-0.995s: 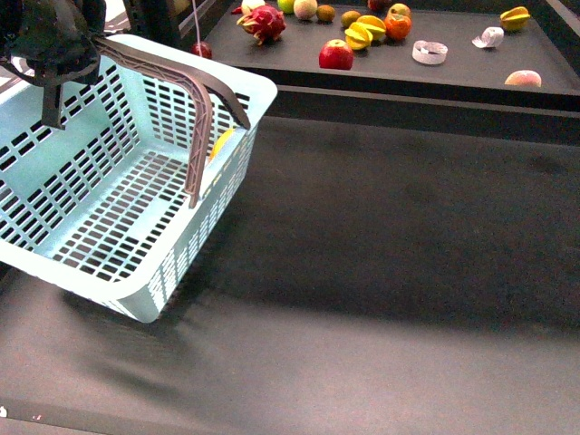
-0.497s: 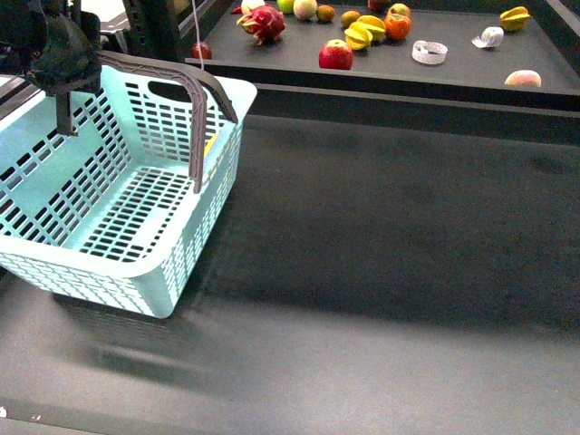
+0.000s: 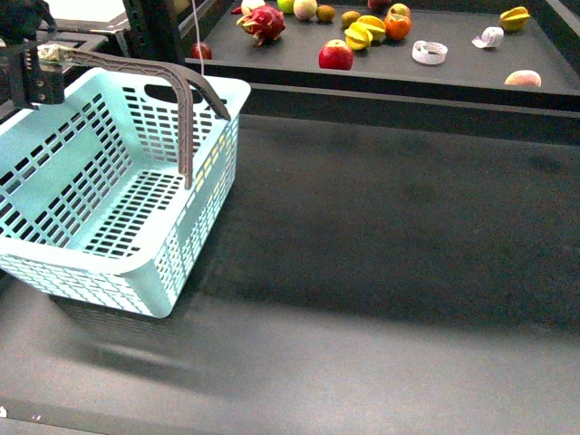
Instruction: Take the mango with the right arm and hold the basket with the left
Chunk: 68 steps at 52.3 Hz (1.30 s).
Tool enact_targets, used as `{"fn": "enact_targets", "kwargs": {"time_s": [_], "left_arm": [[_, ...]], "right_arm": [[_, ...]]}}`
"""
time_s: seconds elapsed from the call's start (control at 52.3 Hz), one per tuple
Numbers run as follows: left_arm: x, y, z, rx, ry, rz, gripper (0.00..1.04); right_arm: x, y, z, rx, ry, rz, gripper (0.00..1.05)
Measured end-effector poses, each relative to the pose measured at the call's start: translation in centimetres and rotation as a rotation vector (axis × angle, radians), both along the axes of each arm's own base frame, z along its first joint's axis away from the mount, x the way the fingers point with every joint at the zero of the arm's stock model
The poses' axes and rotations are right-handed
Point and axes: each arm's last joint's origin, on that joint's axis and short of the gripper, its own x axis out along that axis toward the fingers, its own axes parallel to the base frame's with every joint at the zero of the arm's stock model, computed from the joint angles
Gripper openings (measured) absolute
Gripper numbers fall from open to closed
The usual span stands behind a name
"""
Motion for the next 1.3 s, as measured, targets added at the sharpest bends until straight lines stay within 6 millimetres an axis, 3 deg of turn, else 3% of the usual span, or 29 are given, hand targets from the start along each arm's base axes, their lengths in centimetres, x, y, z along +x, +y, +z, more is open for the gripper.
{"fn": "enact_targets", "kwargs": {"time_s": [0.306,0.517,0.746,0.957,0.995,1.091,1.186,1.301], "left_arm": [[-8.7,3.4,3.7,0.201,-0.031,-0.036,0.99],[-15.2,6.6,3.8,0.348,-0.007,0.016,0.99],[-21.3,9.0,3.4,0.385,-0.061,0.052,0.99],[-22.0,9.2,3.6,0.418,-0.061,0.056,0.99],[-22.1,9.2,3.4,0.493,-0.088,-0.056,0.94],[-23.4,7.4,2.9,0.879,-0.183,-0.382,0.74],[-24.7,5.6,2.3,1.146,-0.156,-0.469,0.56],[-26.1,4.3,1.9,1.266,-0.129,-0.479,0.35]], "right_arm": [[0.0,0.0,0.0,0.000,0.000,0.000,0.97],[0.0,0.0,0.0,0.000,0.000,0.000,0.97],[0.0,0.0,0.0,0.000,0.000,0.000,0.97],[0.0,0.0,0.0,0.000,0.000,0.000,0.97],[0.0,0.0,0.0,0.000,0.000,0.000,0.97],[0.0,0.0,0.0,0.000,0.000,-0.001,0.97],[0.0,0.0,0.0,0.000,0.000,0.001,0.97],[0.0,0.0,0.0,0.000,0.000,-0.001,0.97]]}}
